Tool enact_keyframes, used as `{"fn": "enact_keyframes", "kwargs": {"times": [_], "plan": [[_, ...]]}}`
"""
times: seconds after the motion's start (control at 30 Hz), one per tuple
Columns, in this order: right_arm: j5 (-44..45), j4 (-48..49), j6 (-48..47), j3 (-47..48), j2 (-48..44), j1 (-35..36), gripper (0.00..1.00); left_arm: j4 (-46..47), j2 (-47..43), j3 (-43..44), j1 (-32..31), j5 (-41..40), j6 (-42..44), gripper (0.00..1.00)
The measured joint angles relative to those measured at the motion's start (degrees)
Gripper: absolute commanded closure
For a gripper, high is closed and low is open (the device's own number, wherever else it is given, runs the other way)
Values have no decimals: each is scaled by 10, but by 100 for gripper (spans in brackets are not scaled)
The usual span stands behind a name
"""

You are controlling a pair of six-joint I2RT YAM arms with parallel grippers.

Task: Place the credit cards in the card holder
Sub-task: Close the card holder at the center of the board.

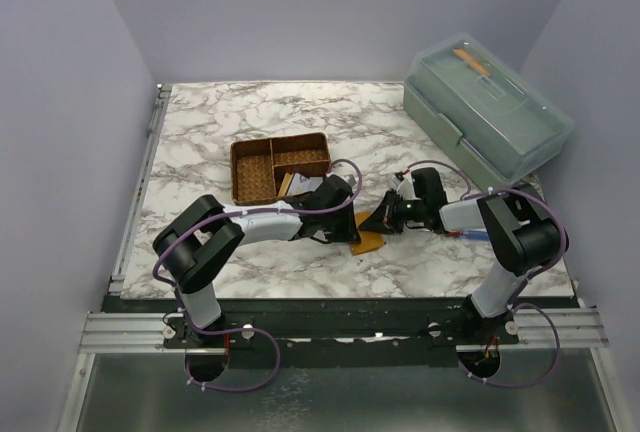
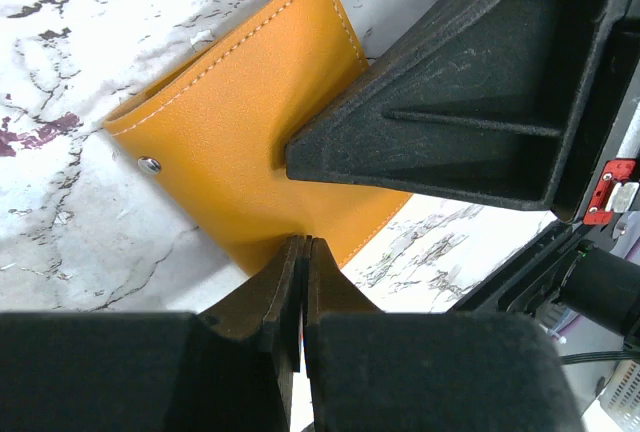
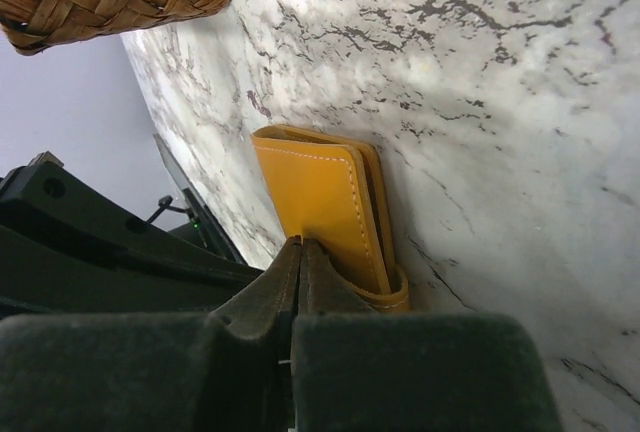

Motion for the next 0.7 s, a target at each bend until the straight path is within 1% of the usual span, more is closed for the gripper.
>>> {"fn": "enact_keyframes", "kwargs": {"times": [0.07,0.13,0.2,0.27,0.33,0.43,0.5,0.57,0.63,0.7], "plan": [[10,8,1,-3,-7,0,99,-1,-1,0,0,0,0,87],[12,-8,-4,5,-16,1,96,-4,-3,0,0,0,1,79],[33,-68,-28,32,-30,1,80,-10,-9,0,3,4,2,74],[68,-136,-59,64,-51,0,67,-11,-20,0,8,11,2,68],[98,-203,-97,104,-77,0,57,-12,-35,0,13,15,1,63],[124,-269,-139,158,-100,-2,44,-12,-62,0,28,27,1,51],[134,-294,-163,179,-108,-3,39,-12,-84,0,43,34,0,44],[146,-315,-181,181,-115,-3,37,-10,-102,-1,58,41,-3,38],[158,-338,-196,181,-116,-3,36,-3,-132,-12,85,52,-10,34],[168,-357,-206,180,-115,-3,36,5,-166,-35,122,66,-22,32]]}}
